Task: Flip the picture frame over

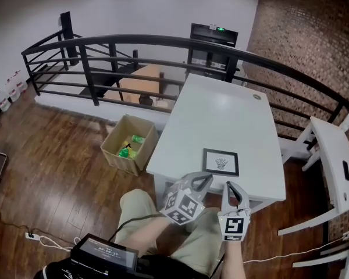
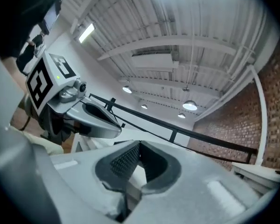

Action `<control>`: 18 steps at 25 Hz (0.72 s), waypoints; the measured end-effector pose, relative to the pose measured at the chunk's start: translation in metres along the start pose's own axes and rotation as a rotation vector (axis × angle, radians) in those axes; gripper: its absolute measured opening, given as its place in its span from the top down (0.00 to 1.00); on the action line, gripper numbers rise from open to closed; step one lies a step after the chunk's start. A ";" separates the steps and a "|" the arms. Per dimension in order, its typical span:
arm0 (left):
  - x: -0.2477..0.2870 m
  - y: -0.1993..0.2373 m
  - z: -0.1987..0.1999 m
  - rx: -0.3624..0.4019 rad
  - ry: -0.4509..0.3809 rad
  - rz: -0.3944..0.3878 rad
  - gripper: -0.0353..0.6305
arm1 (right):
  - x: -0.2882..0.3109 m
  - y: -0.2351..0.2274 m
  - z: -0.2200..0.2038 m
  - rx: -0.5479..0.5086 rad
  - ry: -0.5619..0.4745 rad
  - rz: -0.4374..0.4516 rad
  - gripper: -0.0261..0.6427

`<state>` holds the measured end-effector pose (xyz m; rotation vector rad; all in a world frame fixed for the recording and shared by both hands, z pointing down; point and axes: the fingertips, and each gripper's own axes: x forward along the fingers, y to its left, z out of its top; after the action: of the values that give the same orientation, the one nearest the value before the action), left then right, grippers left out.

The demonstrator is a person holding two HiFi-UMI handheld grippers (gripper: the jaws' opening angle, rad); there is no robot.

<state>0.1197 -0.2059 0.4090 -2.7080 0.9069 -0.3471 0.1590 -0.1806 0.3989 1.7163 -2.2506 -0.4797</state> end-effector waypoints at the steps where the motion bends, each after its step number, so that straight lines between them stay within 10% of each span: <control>1: -0.008 -0.003 0.007 -0.031 -0.024 -0.001 0.92 | -0.007 0.004 0.005 0.025 -0.014 0.008 0.97; 18: -0.116 -0.098 0.036 -0.283 -0.108 -0.080 0.92 | -0.148 0.064 0.026 0.273 -0.029 0.056 0.97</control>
<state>0.0946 -0.0527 0.3906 -2.9922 0.8777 -0.0907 0.1311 -0.0200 0.3997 1.7731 -2.4727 -0.1928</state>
